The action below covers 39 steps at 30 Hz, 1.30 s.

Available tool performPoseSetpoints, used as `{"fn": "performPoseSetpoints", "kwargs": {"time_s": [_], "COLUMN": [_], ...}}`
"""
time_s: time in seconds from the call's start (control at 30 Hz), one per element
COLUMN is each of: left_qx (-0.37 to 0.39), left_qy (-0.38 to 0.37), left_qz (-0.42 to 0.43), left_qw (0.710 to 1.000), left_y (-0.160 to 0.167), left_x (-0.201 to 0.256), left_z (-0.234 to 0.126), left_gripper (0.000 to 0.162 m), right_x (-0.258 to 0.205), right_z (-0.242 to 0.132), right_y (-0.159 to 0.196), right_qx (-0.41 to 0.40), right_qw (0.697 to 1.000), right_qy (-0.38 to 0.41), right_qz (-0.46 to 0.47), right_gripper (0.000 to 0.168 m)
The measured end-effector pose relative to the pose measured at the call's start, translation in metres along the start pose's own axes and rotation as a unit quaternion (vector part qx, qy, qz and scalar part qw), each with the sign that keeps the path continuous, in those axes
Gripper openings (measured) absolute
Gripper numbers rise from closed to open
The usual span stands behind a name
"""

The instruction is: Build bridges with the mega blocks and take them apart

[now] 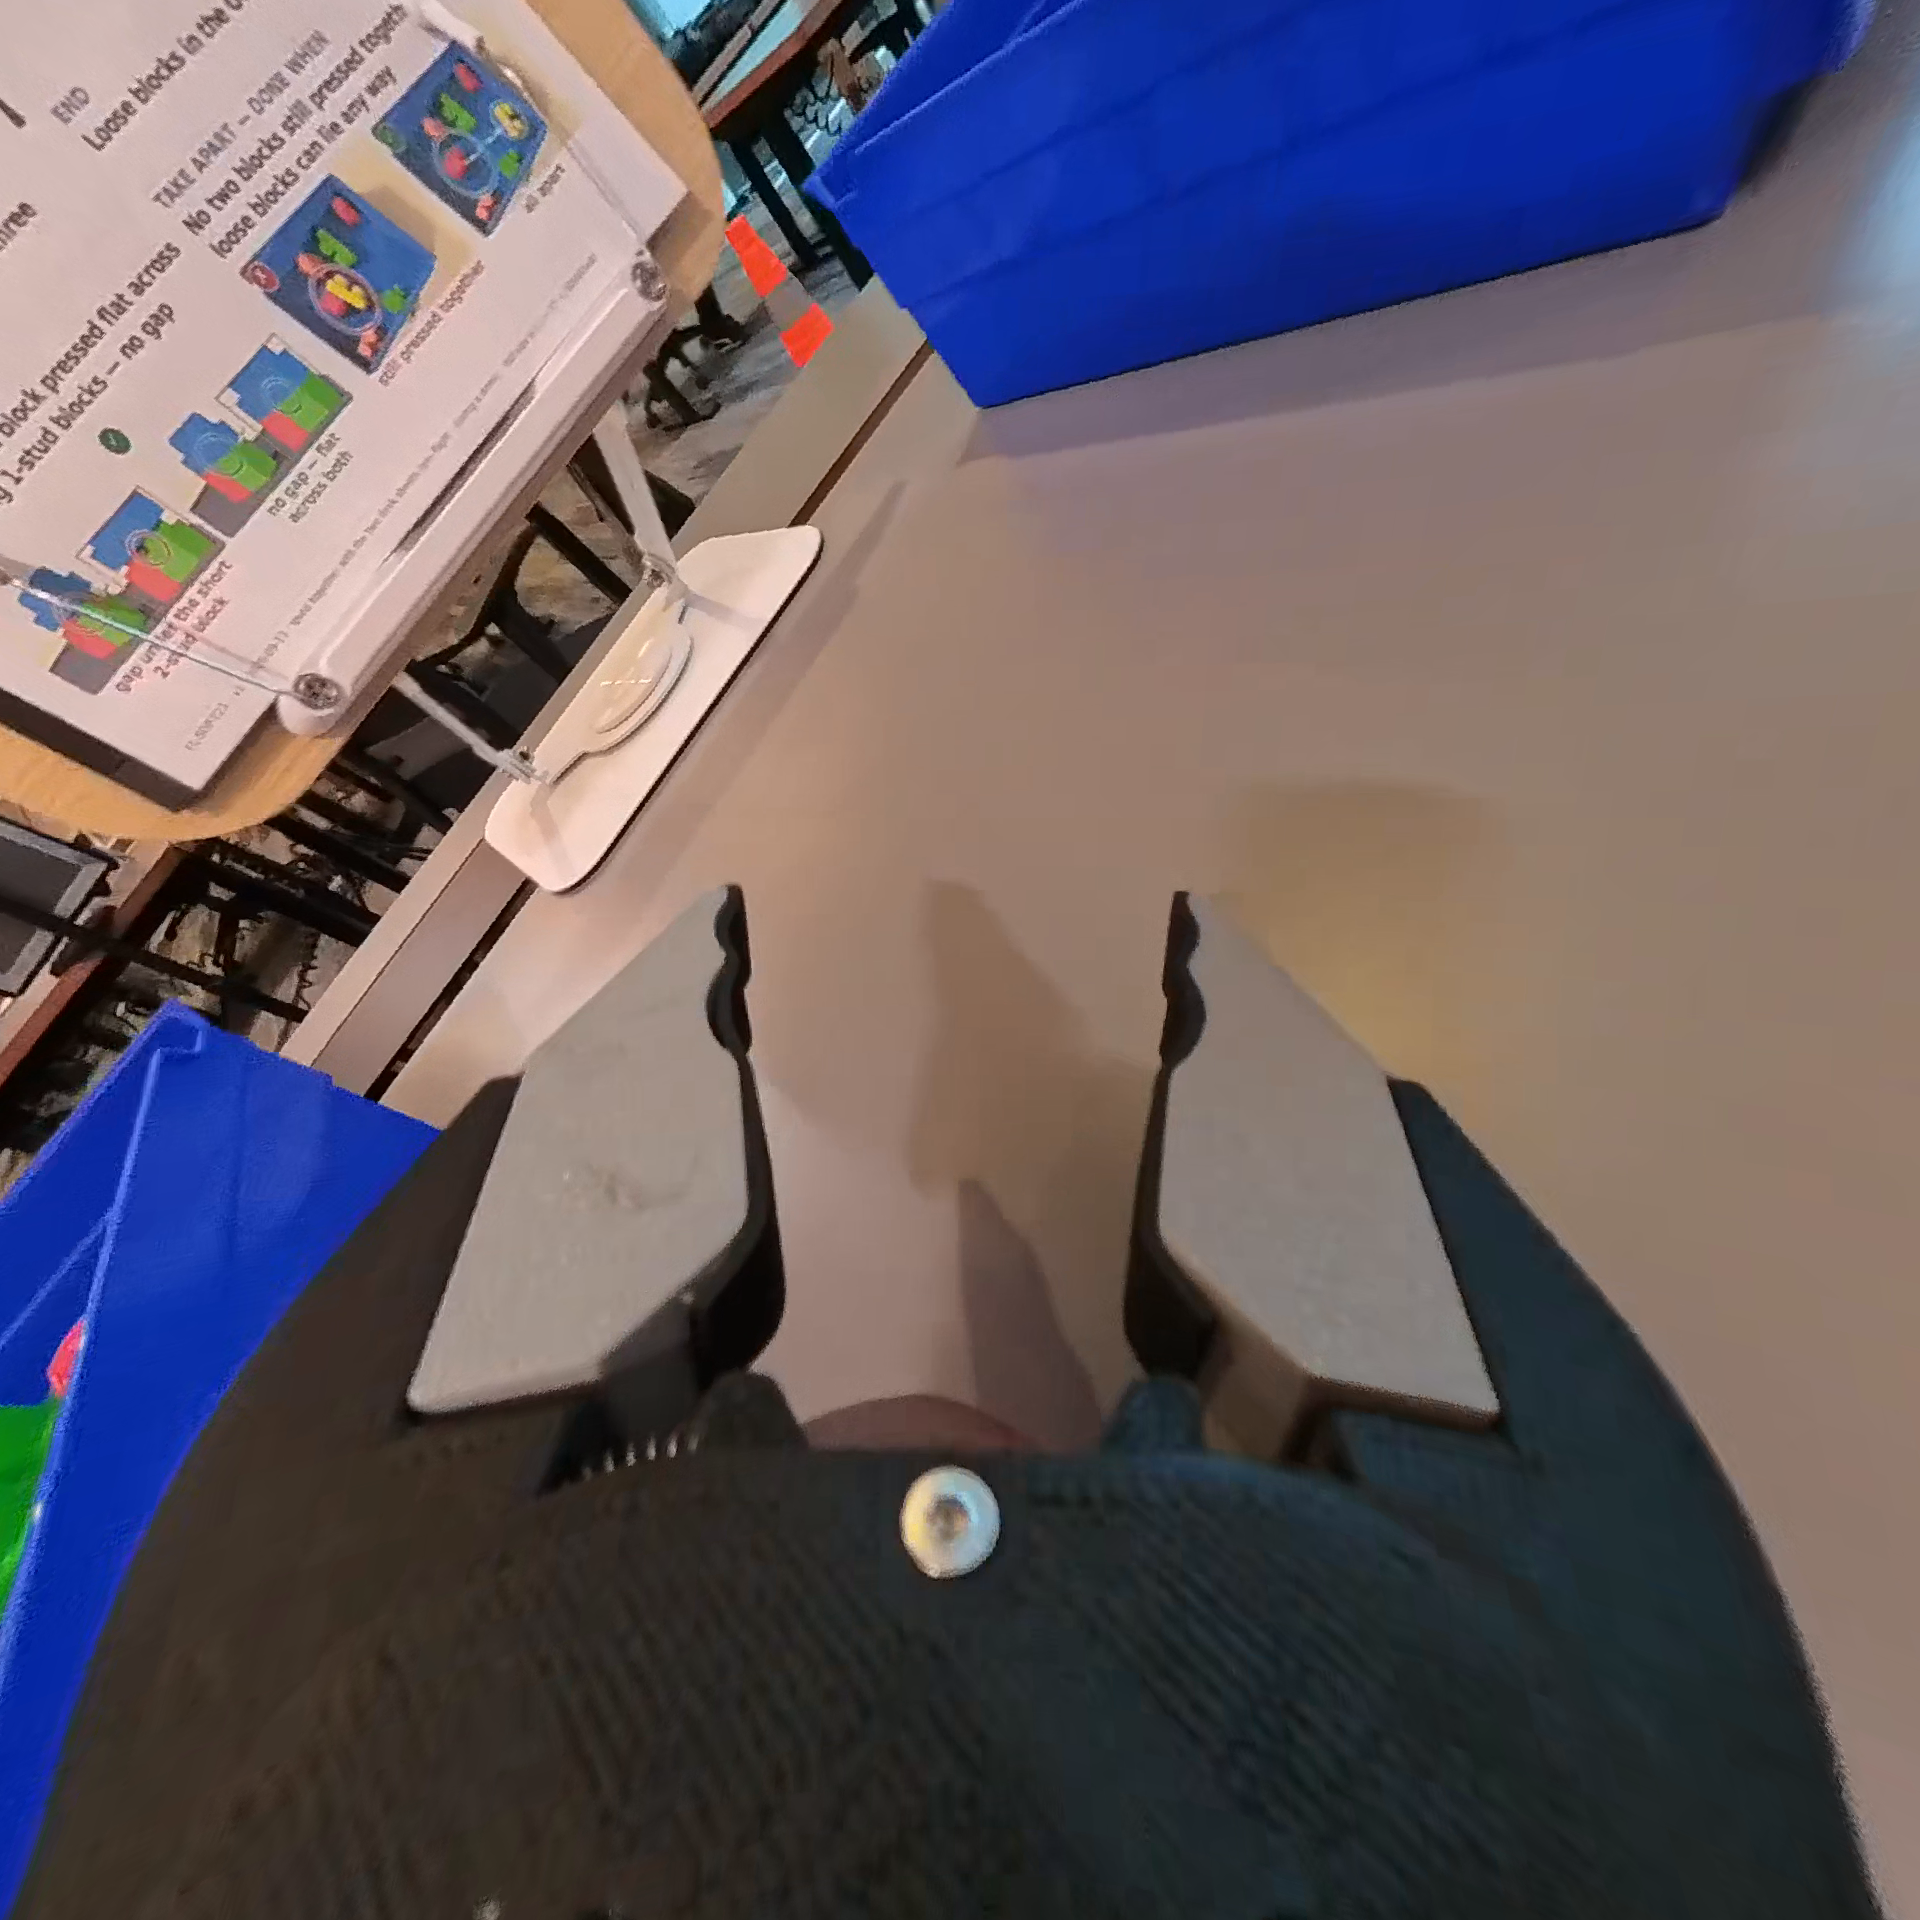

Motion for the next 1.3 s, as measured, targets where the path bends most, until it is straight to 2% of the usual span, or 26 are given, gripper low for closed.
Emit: {"fn": "performPoseSetpoints", "kwargs": {"time_s": [0.13, 0.27, 0.37, 0.43, 0.57, 0.63, 0.8, 1.3], "left_qx": [-0.017, -0.039, -0.052, -0.053, -0.056, -0.063, -0.070, -0.056], "left_qy": [-0.009, -0.020, -0.037, -0.046, -0.050, -0.051, -0.054, -0.069], "left_qz": [-0.021, -0.035, -0.052, -0.067, -0.077, -0.075, -0.071, -0.080], "left_qw": [1.000, 0.998, 0.997, 0.995, 0.994, 0.994, 0.994, 0.993], "left_y": [0.006, 0.015, 0.021, 0.024, 0.026, 0.028, 0.029, 0.025], "left_x": [-0.005, -0.010, -0.018, -0.023, -0.026, -0.026, -0.026, -0.029], "left_z": [0.002, 0.003, 0.001, -0.001, -0.001, 0.000, 0.001, -0.001], "left_gripper": [0.079, 0.077, 0.075, 0.074, 0.073, 0.073, 0.072, 0.069], "right_x": [-0.054, -0.141, -0.208, -0.230, -0.245, -0.245, -0.240, -0.227], "right_z": [-0.023, -0.046, -0.043, -0.030, -0.009, -0.004, 0.012, 0.025], "right_y": [-0.016, -0.023, 0.003, 0.027, 0.069, 0.080, 0.104, 0.113], "right_qx": [0.069, 0.132, 0.109, 0.091, 0.053, 0.041, -0.015, -0.030], "right_qw": [0.996, 0.978, 0.961, 0.960, 0.952, 0.947, 0.955, 0.962], "right_qy": [-0.061, -0.159, -0.246, -0.242, -0.208, -0.197, -0.199, -0.184], "right_qz": [-0.007, -0.029, -0.054, -0.104, -0.219, -0.248, -0.221, -0.201], "right_gripper": [0.055, 0.052, 0.047, 0.047, 0.045, 0.045, 0.051, 0.051]}}
Point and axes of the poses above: each gripper's, where its closed fingertips meet, z out along the fingers, y out of its underside, x = y × z across the jaws, the point moved 4 cm from there along -z, back along the fingers, and after that the axes turned 12 degrees about x, right-handed, at the moved point
